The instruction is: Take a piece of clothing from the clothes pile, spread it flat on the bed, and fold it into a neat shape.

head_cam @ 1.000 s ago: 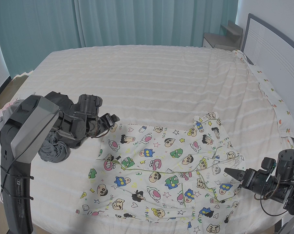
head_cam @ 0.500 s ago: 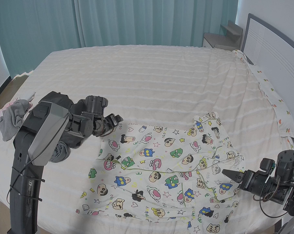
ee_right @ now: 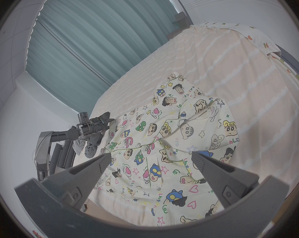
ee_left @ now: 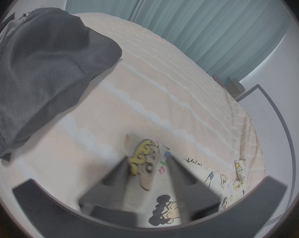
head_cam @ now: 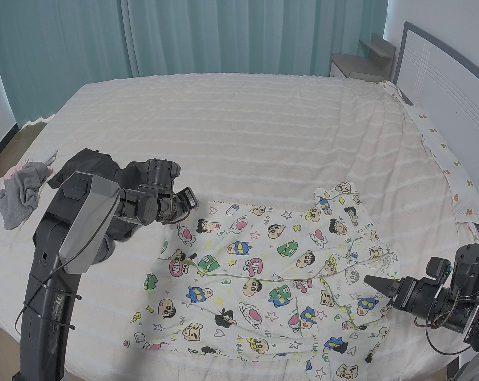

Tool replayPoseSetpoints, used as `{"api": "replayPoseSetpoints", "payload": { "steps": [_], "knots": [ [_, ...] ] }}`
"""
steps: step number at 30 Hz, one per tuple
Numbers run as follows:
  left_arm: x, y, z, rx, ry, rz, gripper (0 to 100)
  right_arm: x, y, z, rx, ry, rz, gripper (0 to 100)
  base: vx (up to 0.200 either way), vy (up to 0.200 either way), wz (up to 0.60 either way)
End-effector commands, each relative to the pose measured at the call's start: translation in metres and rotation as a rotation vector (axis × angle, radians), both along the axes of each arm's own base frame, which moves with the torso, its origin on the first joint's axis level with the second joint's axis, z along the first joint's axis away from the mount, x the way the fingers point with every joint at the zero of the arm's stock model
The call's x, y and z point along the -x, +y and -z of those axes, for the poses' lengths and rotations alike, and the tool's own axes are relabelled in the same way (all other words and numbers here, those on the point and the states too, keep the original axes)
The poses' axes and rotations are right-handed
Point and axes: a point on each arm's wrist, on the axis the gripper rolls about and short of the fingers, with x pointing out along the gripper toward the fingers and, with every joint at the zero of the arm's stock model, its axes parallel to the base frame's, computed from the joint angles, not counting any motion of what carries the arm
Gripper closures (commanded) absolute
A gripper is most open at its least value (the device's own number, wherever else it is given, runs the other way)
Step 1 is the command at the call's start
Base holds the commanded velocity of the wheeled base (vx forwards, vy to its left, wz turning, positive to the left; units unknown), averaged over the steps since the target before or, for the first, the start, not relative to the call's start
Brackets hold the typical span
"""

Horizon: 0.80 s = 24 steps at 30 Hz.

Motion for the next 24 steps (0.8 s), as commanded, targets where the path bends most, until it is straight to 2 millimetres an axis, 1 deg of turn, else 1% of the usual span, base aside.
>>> {"api": "replayPoseSetpoints", "payload": {
  "steps": [1,11,16,24],
  "knots": [
    [-0.001,0.003,-0.002,0.001,-0.006,-0.01,100,0.004,-0.002,0.001,0.005,0.007,-0.002,0,0.0,0.0,0.0],
    [-0.002,0.017,-0.029,0.01,-0.063,-0.039,100,0.006,-0.002,-0.001,0.002,-0.008,-0.002,0,0.0,0.0,0.0],
    [-0.007,0.024,-0.04,0.014,-0.102,-0.058,100,0.007,-0.003,-0.002,0.001,-0.009,-0.003,0,0.0,0.0,0.0],
    [-0.017,0.03,-0.049,0.015,-0.153,-0.08,100,0.009,-0.004,-0.005,-0.004,-0.021,-0.003,0,0.0,0.0,0.0]
  ]
}}
